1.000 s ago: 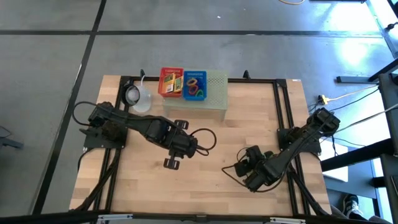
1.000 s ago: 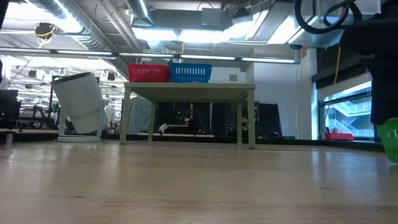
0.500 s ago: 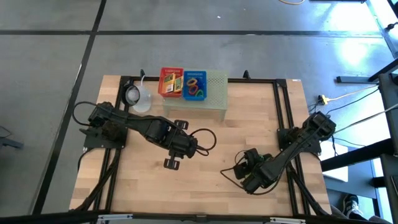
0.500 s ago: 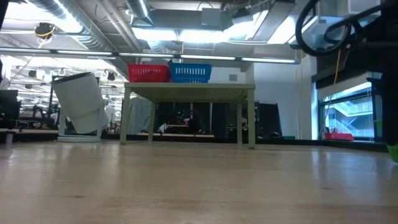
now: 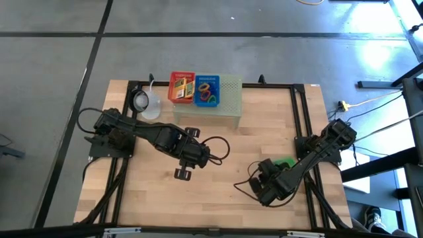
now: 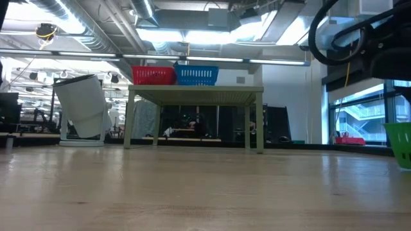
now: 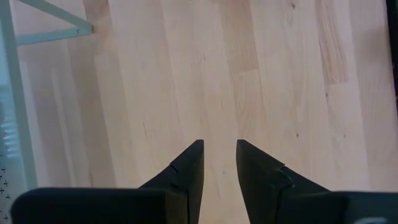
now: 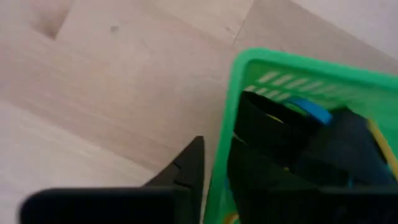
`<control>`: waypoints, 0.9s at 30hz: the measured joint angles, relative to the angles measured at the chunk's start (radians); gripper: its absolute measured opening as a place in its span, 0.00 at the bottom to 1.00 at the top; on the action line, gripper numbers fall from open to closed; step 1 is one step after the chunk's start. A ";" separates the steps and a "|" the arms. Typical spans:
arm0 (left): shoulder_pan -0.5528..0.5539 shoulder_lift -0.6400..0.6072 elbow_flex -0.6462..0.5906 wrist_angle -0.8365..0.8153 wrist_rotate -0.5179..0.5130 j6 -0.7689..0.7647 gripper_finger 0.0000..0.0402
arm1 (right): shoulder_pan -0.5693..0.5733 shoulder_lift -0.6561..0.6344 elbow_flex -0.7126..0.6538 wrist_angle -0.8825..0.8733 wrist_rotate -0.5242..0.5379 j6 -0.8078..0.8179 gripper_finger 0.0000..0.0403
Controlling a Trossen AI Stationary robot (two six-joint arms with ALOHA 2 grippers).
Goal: Pick & Place Office Desk Supplies
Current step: Put the green bin on the shelf
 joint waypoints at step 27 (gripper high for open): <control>-0.079 0.001 0.000 -0.075 -0.034 -0.106 0.21 | -0.252 0.091 0.151 0.569 0.103 -1.002 0.02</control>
